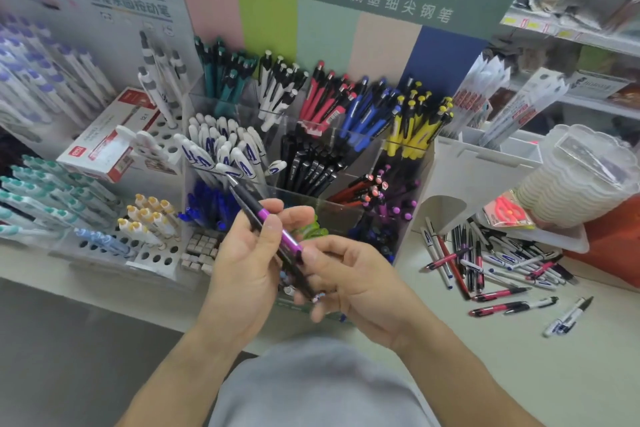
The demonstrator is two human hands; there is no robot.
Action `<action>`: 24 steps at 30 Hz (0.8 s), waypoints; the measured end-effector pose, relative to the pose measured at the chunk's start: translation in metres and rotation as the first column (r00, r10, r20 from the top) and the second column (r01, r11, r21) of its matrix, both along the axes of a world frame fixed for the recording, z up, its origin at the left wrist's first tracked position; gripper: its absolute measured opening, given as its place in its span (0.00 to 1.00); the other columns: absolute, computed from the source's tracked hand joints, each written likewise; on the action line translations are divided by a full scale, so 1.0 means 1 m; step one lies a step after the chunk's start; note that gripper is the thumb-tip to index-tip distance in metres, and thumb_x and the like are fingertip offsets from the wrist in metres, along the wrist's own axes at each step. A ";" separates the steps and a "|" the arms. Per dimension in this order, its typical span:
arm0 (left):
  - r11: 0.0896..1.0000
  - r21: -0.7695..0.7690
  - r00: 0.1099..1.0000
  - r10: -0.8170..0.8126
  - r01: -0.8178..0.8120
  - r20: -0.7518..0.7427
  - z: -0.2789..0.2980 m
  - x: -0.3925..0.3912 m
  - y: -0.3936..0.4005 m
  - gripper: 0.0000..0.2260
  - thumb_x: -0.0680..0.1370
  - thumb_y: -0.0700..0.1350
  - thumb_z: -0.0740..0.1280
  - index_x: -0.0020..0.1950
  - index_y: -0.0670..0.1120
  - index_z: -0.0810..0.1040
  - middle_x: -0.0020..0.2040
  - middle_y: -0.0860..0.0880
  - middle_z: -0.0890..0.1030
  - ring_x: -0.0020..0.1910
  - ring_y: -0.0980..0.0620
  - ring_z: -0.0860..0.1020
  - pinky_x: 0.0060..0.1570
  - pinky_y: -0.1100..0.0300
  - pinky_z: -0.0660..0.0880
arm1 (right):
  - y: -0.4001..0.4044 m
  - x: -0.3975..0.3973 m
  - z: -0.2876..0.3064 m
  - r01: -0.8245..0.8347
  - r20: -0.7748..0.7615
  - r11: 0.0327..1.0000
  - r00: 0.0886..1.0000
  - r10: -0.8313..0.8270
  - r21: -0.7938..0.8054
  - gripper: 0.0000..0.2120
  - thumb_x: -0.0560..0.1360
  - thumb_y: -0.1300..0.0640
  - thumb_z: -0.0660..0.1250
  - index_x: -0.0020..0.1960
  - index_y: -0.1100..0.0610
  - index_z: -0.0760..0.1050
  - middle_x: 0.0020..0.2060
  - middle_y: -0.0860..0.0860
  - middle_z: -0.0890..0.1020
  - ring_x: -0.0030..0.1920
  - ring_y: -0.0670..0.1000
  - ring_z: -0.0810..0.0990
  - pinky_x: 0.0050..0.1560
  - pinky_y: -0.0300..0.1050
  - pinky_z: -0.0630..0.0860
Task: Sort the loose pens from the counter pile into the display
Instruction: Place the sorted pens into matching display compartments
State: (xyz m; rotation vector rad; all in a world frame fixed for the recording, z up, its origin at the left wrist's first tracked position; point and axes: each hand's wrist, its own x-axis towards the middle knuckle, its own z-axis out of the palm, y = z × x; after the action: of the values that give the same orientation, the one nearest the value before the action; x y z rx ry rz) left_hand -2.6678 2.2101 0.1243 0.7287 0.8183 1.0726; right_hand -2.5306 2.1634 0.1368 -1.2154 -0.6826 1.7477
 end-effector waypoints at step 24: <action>0.668 0.664 0.789 0.188 0.335 -0.586 0.041 0.041 0.029 0.10 0.77 0.44 0.71 0.56 0.56 0.82 0.52 0.58 0.83 0.55 0.58 0.81 0.56 0.64 0.76 | -0.023 0.086 0.068 0.181 0.637 0.880 0.627 -0.447 0.440 0.07 0.69 0.55 0.79 0.46 0.49 0.84 0.32 0.51 0.85 0.30 0.52 0.82 0.31 0.52 0.80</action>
State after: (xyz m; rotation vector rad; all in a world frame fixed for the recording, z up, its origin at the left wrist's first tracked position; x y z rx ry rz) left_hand -2.6266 2.2391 0.1651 1.9012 0.8612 1.0896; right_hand -2.4441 2.1409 0.2052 -1.6640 -1.0895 0.7450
